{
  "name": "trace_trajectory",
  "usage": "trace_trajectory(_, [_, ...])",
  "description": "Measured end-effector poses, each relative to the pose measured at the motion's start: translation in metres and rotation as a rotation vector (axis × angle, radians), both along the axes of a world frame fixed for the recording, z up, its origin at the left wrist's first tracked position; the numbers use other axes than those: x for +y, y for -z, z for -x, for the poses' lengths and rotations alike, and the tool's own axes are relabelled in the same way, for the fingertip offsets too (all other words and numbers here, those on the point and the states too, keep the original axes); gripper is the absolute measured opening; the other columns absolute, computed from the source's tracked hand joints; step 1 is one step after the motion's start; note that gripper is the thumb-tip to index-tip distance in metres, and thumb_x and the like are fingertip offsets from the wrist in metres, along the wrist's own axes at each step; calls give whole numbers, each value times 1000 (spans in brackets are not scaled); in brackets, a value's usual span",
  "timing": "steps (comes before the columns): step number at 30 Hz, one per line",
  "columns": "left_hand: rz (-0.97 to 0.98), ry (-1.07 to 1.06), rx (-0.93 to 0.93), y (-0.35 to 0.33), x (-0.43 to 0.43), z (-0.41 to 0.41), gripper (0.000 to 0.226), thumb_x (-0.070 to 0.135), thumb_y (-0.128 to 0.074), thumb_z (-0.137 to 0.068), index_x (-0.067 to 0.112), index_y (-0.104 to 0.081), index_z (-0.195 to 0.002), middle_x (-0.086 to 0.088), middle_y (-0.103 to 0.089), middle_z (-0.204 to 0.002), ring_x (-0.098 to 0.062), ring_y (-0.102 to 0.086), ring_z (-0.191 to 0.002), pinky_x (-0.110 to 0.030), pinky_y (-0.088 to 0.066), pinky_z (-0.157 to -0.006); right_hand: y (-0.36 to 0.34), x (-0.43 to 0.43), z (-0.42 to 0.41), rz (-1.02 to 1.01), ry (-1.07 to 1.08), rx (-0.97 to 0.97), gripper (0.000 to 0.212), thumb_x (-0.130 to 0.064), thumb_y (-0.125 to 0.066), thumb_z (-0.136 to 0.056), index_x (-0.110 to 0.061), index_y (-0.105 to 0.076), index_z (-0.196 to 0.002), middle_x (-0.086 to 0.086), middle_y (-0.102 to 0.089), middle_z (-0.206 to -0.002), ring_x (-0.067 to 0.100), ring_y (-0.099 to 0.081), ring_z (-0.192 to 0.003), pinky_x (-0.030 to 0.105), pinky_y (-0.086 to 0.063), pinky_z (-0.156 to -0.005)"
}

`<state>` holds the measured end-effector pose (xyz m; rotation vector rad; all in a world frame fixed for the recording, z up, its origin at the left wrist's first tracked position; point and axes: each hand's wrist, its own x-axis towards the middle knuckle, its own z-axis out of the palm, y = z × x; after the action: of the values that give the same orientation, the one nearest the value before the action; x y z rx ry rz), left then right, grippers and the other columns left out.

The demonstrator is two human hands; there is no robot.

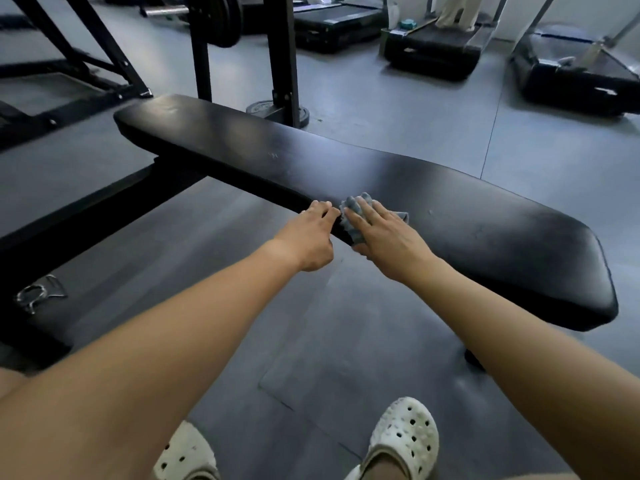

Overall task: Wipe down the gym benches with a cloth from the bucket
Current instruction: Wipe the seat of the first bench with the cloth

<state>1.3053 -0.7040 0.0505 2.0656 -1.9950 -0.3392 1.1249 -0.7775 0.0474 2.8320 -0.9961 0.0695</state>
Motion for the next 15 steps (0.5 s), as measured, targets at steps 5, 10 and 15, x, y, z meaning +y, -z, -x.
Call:
trace_trajectory(5, [95,56,-3,4,7,-10,60,10,-46,-100,14,-31,-159,-7,-24,-167,-23,-21,-155,-32,-21,-123,5,7,27,55,13,-52,70,-41,-61,-98,-22,-31,-159,12,-28,-163,31,-31,-147,47,-41,-113])
trace_trajectory(10, [301,49,-99,16,-2,-45,53,17,-55,-97,7,-47,-149,-11,-47,-152,-30,-40,-144,-38,-27,-123,12,2,2,138,28,-10,66,-38,-52,-103,-17,-26,-160,11,-31,-163,37,-28,-149,54,-32,-118])
trace_trajectory(15, [319,-93,-95,28,-30,-104,52,32,-47,-105,11,-42,-152,-11,-35,-160,-34,-26,-152,-51,-21,-124,18,-9,-43,146,129,39,68,-46,-48,-102,-25,-18,-160,1,-25,-166,36,-24,-150,65,-34,-108])
